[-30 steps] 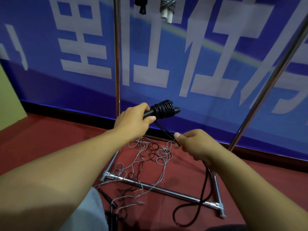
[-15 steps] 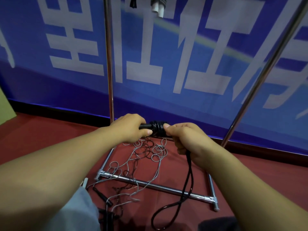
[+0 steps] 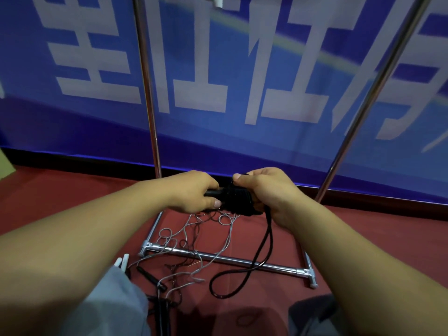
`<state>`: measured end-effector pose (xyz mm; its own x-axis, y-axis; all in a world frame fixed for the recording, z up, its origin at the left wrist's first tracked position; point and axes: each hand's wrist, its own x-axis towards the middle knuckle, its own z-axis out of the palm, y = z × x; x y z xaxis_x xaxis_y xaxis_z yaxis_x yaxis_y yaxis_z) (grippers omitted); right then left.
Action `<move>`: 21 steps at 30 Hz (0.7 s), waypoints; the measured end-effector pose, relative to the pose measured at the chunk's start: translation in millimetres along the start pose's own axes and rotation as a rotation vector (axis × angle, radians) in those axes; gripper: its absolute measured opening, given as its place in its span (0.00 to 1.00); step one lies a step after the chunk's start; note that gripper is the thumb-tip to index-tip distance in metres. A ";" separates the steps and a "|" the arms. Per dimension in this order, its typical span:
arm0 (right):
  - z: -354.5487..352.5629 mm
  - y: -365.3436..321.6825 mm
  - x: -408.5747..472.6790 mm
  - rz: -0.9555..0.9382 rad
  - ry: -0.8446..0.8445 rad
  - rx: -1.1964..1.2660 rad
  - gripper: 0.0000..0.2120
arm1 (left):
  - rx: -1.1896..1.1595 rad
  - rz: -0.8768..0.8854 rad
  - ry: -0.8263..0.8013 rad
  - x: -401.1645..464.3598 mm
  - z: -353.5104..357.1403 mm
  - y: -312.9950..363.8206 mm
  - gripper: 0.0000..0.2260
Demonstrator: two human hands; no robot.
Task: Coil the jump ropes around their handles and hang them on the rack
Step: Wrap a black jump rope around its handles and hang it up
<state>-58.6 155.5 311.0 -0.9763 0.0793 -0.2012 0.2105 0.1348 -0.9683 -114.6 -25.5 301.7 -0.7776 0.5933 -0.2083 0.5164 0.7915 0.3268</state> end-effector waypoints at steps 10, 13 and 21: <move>-3.6 4.5 3.0 -0.170 0.117 -0.424 0.14 | 0.075 0.053 -0.055 -9.0 0.8 15.7 0.08; -5.6 6.1 5.6 -0.260 0.133 -0.624 0.14 | 0.082 0.077 -0.059 -11.5 0.8 17.5 0.08; -7.8 12.7 13.1 -0.338 0.087 -0.710 0.14 | 0.007 0.103 -0.092 -12.4 2.6 17.4 0.08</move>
<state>-68.3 166.0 297.2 -0.9918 -0.0050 0.1277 -0.0865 0.7612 -0.6427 -95.0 -18.7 307.5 -0.6842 0.6823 -0.2575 0.5949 0.7264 0.3441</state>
